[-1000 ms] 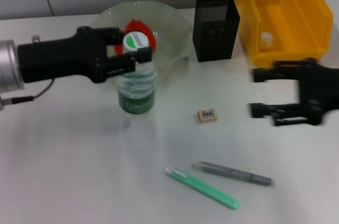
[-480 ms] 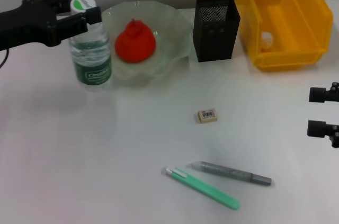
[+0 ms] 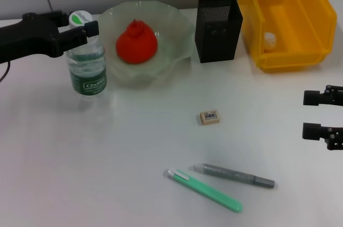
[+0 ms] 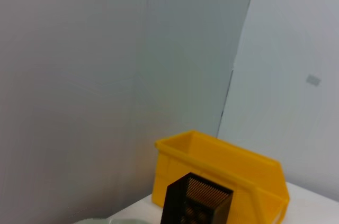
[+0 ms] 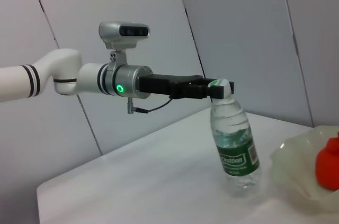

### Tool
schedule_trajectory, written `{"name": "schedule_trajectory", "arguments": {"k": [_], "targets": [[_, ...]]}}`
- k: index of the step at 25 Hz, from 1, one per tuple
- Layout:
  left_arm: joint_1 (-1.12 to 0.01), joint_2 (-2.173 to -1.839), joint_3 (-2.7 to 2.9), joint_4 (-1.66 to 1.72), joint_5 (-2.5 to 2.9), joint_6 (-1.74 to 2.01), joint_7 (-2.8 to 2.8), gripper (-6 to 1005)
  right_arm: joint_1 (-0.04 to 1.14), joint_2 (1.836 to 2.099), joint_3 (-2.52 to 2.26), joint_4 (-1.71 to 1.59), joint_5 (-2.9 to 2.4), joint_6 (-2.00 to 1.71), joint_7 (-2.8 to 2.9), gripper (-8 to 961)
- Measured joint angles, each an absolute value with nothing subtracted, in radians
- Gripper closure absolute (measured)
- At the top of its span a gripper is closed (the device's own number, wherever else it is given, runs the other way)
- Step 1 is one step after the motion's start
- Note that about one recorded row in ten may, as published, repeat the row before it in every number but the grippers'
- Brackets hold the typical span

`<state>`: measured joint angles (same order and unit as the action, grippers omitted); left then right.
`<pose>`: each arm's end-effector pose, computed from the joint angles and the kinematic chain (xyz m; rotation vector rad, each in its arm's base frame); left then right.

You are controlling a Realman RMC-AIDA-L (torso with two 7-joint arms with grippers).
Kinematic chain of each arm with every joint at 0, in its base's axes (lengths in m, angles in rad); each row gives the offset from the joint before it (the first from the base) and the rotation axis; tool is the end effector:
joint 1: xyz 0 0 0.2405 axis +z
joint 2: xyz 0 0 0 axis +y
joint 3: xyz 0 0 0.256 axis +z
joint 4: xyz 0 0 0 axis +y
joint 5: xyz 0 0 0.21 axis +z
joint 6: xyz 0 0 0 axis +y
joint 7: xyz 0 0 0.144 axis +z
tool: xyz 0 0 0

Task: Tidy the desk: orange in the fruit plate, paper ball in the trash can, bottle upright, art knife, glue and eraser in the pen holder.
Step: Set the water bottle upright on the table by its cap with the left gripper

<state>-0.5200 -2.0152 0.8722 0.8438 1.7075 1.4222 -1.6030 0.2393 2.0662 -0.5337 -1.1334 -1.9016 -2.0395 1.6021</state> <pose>-0.2245 0.3742 0.0534 -2.5421 -0.6033 -0.8086 0.2817 0.2359 0.1033 -2.6965 0.6424 0.8058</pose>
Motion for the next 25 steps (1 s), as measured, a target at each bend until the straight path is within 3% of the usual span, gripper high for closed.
{"name": "schedule_trajectory", "arguments": {"k": [4,25], "targets": [[-0.517,-2.030,0.872,0.844,1.728,1.380,-1.599,521,0.249,2.066,-0.534,-1.119,-1.914,-2.040,1.601,186],[-0.491,-2.043,0.873,0.845,1.728,1.329,-1.594,521,0.268,2.061,-0.533,-1.091,-1.934,-2.025,1.588,187]]}}
